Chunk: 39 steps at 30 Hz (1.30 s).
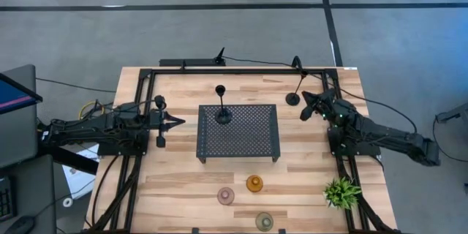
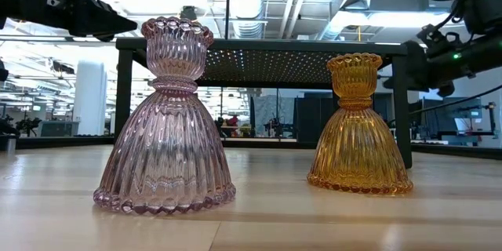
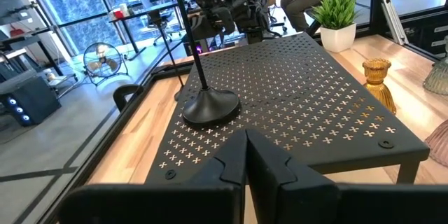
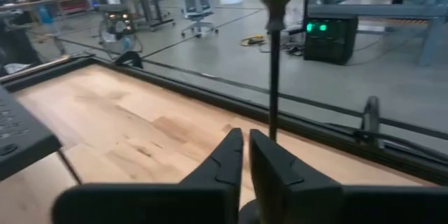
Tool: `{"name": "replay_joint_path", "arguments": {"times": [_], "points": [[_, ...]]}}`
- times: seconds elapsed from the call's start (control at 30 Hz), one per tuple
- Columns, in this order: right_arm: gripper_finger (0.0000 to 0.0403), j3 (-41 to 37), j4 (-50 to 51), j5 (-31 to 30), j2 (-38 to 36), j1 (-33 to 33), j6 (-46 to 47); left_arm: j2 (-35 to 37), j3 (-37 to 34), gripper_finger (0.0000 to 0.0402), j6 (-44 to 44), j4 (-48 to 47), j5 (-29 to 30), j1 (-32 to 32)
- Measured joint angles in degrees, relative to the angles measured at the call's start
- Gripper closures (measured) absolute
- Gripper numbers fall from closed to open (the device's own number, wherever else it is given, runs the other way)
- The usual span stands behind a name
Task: Pick & Place candle stick holders
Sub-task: Align the black candle holder with the black candle holder on the shelf
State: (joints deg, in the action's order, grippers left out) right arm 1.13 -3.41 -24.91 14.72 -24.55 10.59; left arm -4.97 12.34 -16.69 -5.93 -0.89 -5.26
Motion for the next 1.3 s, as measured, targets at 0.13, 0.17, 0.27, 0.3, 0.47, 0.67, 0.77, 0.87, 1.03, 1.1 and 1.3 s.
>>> {"name": "replay_joint_path", "arguments": {"times": [0.13, 0.17, 0.27, 0.3, 0.47, 0.67, 0.77, 0.87, 1.03, 1.1, 1.3], "points": [[0.0314, 0.0, 0.0, 1.1, 0.0, -0.5, -0.1, 0.0, 0.0, 0.0396, 0.0, 0.0, 0.0, 0.0], [0.0297, 0.0, -0.1, 1.1, 0.0, -0.5, -0.3, 0.0, 0.0, 0.0397, 0.0, 0.0, 0.0, 0.0], [0.0247, 0.0, -0.8, 0.6, 0.0, -0.9, -0.5, 0.0, 0.0, 0.0395, 0.0, 0.0, 0.0, 0.0], [0.0232, 0.0, -1.4, 0.6, 0.0, -1.0, -0.5, 0.0, 0.0, 0.0394, 0.0, 0.0, 0.0, 0.0], [0.0177, 0.0, -4.5, 0.4, 0.9, -2.8, -1.4, 0.0, 0.0, 0.0395, 0.0, 0.0, 0.0, 0.0], [0.0166, 0.0, -10.4, 0.9, 5.9, -4.8, -2.1, 0.0, 0.0, 0.0394, 0.0, 0.0, 0.0, 0.0], [0.0174, 0.0, -13.5, 1.7, 9.7, -5.6, -2.1, 0.0, 0.0, 0.0393, 0.0, 0.0, 0.0, 0.0], [0.0182, 0.0, -16.6, 2.4, 13.6, -6.4, -2.4, 0.0, 0.0, 0.0396, 0.0, 0.0, 0.0, 0.0], [0.0190, 0.0, -24.3, 2.6, 19.1, -8.0, -3.7, 0.0, 0.0, 0.0394, 0.0, 0.0, 0.0, 0.0], [0.0192, 0.0, -26.6, 2.6, 21.3, -8.7, -3.7, 0.0, 0.0, 0.0393, 0.0, 0.0, 0.0, 0.0], [0.0193, 0.0, -32.4, 2.8, 27.7, -10.3, -3.7, 0.0, 0.0, 0.0397, 0.0, 0.0, 0.0, 0.0]]}}
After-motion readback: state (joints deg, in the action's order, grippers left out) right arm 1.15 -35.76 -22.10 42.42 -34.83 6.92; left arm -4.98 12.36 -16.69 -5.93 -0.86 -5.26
